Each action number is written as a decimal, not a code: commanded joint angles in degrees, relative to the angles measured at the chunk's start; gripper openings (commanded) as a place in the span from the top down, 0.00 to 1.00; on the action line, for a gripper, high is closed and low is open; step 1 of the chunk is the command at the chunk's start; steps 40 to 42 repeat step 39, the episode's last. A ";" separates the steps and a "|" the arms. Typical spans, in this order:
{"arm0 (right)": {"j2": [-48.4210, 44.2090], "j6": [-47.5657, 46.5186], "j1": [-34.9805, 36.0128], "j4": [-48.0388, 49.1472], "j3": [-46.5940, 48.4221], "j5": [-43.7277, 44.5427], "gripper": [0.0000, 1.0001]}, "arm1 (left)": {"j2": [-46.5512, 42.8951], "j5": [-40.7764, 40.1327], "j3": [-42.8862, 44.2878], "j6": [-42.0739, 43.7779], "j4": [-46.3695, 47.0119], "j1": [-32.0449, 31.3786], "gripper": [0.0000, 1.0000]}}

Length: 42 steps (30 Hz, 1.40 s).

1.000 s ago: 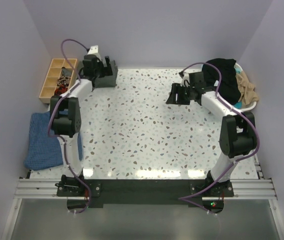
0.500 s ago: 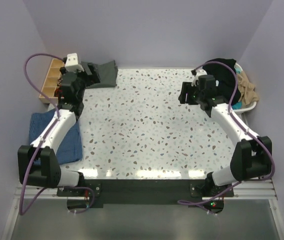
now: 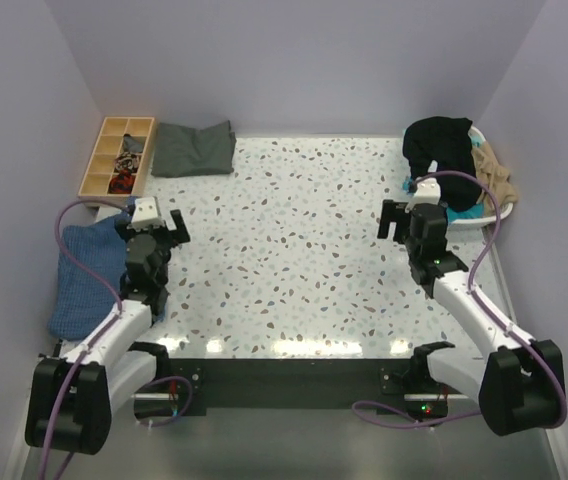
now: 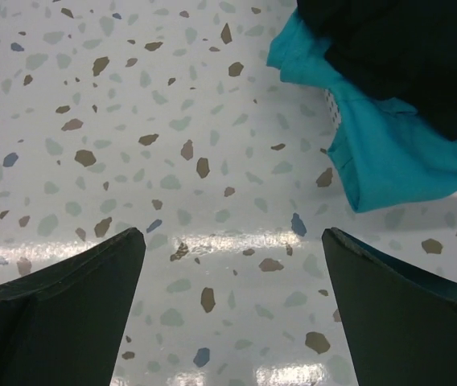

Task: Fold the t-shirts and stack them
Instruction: Reset both grippers

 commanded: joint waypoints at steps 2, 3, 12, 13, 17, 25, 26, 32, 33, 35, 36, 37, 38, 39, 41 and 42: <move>1.49 -1.82 -0.04 12.24 -3.71 5.75 0.01 | 4.57 -2.02 -10.07 5.55 27.36 -0.20 0.00; 2.38 -2.26 -0.04 11.63 -3.27 6.10 0.01 | 7.98 -2.19 -11.83 6.08 29.78 -0.20 0.00; 12.47 -3.30 -0.12 29.76 -12.49 9.54 0.01 | 20.66 -0.79 -10.62 7.57 39.98 -0.20 0.00; 12.32 -3.75 -0.13 28.86 -12.15 9.19 0.01 | 20.59 -0.70 -10.27 7.41 39.13 -0.20 0.00; 11.96 -3.49 -0.04 22.45 -7.24 7.16 0.01 | 20.67 0.43 -9.65 7.32 37.54 -0.20 0.00; 22.40 3.97 0.05 -6.63 14.19 8.21 0.01 | 20.32 -0.26 -9.38 6.88 36.48 -0.29 0.00; 23.30 4.32 0.05 -8.22 15.26 9.09 0.01 | 20.41 -0.61 -9.38 6.79 36.48 -0.20 0.00; 14.71 1.34 0.40 6.43 1.66 2.42 0.01 | 19.36 -1.67 -10.35 6.79 36.83 -0.29 0.00; 14.60 0.38 0.40 6.79 1.30 2.50 0.01 | 19.35 -1.58 -10.35 6.79 36.74 -0.20 0.00; 14.95 -0.06 0.23 5.30 1.83 2.24 0.01 | 19.62 -1.32 -9.92 6.79 36.48 -0.20 0.00; 15.22 -0.24 0.23 6.26 1.74 2.24 0.01 | 19.88 -1.40 -9.82 6.79 36.39 -0.20 0.00; 15.13 -0.15 0.31 7.57 0.43 2.94 0.01 | 19.97 -1.75 -9.65 6.79 36.30 -0.20 0.00; 15.22 0.19 0.40 9.15 -0.19 4.25 0.01 | 19.97 -2.10 -9.56 6.79 36.13 -0.20 0.00; 16.44 2.20 0.31 9.78 -0.19 6.96 0.01 | 19.80 -2.54 -9.65 6.79 35.87 -0.20 0.00; 16.44 2.20 0.31 9.78 -0.19 6.96 0.01 | 19.80 -2.54 -9.65 6.79 35.87 -0.20 0.00; 16.44 2.20 0.31 9.78 -0.19 6.96 0.01 | 19.80 -2.54 -9.65 6.79 35.87 -0.20 0.00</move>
